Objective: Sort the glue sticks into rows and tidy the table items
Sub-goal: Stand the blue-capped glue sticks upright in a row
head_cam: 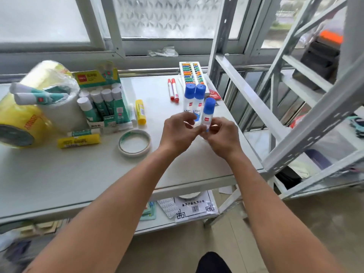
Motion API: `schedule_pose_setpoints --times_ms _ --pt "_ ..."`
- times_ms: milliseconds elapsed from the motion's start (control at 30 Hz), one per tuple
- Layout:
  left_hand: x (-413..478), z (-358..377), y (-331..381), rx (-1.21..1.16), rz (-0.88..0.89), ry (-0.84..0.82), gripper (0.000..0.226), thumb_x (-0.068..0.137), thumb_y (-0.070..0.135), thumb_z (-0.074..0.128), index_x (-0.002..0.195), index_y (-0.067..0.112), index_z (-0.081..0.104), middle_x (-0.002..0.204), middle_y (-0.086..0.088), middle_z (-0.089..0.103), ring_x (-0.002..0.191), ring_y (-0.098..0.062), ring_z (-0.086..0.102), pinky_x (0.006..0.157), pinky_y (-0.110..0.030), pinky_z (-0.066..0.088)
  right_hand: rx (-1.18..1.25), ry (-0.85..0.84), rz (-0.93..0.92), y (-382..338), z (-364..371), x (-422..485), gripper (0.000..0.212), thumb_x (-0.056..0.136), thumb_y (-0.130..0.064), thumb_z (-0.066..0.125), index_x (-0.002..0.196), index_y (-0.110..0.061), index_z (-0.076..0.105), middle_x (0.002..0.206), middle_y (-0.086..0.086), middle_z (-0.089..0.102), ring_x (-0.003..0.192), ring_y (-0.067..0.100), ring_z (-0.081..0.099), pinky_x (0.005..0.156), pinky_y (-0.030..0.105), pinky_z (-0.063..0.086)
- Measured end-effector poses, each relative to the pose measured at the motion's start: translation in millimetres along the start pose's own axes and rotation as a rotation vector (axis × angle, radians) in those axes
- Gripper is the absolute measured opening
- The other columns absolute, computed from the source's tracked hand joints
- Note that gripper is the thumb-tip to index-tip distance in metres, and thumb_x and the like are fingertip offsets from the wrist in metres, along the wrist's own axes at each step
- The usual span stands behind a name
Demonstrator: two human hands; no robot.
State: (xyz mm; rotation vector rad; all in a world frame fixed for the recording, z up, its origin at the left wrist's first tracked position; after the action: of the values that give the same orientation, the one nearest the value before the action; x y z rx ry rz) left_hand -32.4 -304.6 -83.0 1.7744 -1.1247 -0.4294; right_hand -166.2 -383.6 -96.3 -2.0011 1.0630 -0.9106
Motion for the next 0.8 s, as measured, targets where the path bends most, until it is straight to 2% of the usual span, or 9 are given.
schedule_pose_setpoints --times_ms 100,200,333,467,567,633,700,733,800 --pt "-0.1 -14.3 -6.5 0.087 0.020 0.172 0.028 0.075 0.028 0.082 0.091 0.012 0.064 0.084 -0.003 0.067 0.066 -0.016 0.058 0.065 -0.026 0.050 -0.041 0.048 0.028 12.6 -8.3 10.3 0.030 0.072 -0.012 0.081 0.101 -0.015 0.075 0.092 0.000 0.076 0.080 0.013 0.070 0.079 0.034 0.059" --pt "4.3 -27.7 -22.7 0.130 -0.028 0.276 0.036 0.076 0.026 0.079 0.102 0.015 0.058 0.096 -0.004 0.063 0.074 -0.018 0.059 0.069 -0.030 0.050 -0.041 0.092 0.040 15.1 -13.1 22.5 0.027 0.074 -0.013 0.080 0.100 -0.017 0.075 0.091 -0.003 0.076 0.081 0.012 0.070 0.080 0.034 0.058" --pt "17.4 -19.0 -37.2 0.165 -0.087 0.177 0.051 0.080 0.029 0.076 0.124 0.016 0.056 0.121 -0.003 0.065 0.097 -0.025 0.065 0.089 -0.035 0.051 -0.040 0.101 0.041 16.3 -7.6 35.7 0.025 0.073 -0.013 0.081 0.097 -0.018 0.075 0.086 -0.005 0.075 0.079 0.014 0.070 0.080 0.037 0.058" --pt "23.0 -16.0 -39.8 0.166 -0.108 0.151 0.048 0.080 0.029 0.077 0.122 0.015 0.059 0.121 -0.002 0.066 0.111 -0.019 0.062 0.095 -0.036 0.050 -0.037 0.103 0.031 12.4 -1.5 40.9 0.026 0.073 -0.014 0.082 0.098 -0.018 0.075 0.090 -0.002 0.076 0.081 0.015 0.070 0.081 0.039 0.058" --pt "21.4 -16.6 -40.6 0.162 -0.113 0.146 0.050 0.079 0.030 0.077 0.123 0.016 0.058 0.122 -0.001 0.066 0.107 -0.021 0.063 0.094 -0.036 0.051 -0.049 0.098 0.040 13.0 0.4 41.2 0.027 0.073 -0.017 0.083 0.099 -0.016 0.075 0.092 0.000 0.076 0.080 0.015 0.069 0.080 0.036 0.059" --pt "18.9 -17.5 -40.6 0.167 -0.109 0.141 0.050 0.080 0.030 0.076 0.124 0.015 0.058 0.123 -0.001 0.065 0.101 -0.024 0.065 0.092 -0.033 0.050 -0.110 0.079 0.071 17.0 1.9 39.6 0.020 0.071 -0.020 0.084 0.085 -0.012 0.072 0.079 0.001 0.072 0.070 0.018 0.062 0.070 0.035 0.056" --pt "15.3 -20.4 -38.4 0.186 -0.091 0.144 0.048 0.081 0.029 0.075 0.123 0.014 0.058 0.121 -0.002 0.065 0.096 -0.025 0.066 0.088 -0.029 0.047 -0.189 0.098 0.124 21.2 -1.8 31.4 0.026 0.068 -0.021 0.083 0.070 -0.010 0.059 0.069 0.001 0.060 0.064 0.020 0.052 0.061 0.032 0.047" --pt "12.8 -23.4 -35.9 0.204 -0.072 0.150 0.047 0.082 0.029 0.075 0.123 0.014 0.058 0.119 -0.002 0.065 0.094 -0.025 0.065 0.086 -0.029 0.047 -0.221 0.134 0.152 20.8 -5.4 23.3 0.027 0.068 -0.021 0.082 0.071 -0.010 0.058 0.071 0.002 0.060 0.067 0.022 0.053 0.062 0.032 0.047" --pt "6.8 -30.3 -29.1 0.236 -0.025 0.167 0.043 0.083 0.027 0.073 0.121 0.012 0.058 0.115 -0.004 0.066 0.090 -0.025 0.065 0.083 -0.031 0.050 -0.263 0.222 0.178 11.4 -10.8 2.2 0.024 0.071 -0.022 0.080 0.084 -0.008 0.066 0.084 0.007 0.069 0.078 0.027 0.063 0.072 0.034 0.052"
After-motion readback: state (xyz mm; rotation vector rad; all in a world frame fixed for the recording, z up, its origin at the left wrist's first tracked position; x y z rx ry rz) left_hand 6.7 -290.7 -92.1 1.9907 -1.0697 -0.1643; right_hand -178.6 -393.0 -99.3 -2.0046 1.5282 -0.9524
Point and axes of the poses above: each hand's wrist, its own x-axis towards the middle knuckle, its own z-axis out of the palm, y = z × x, the point moved 10 cm from there along x, towards the middle knuckle
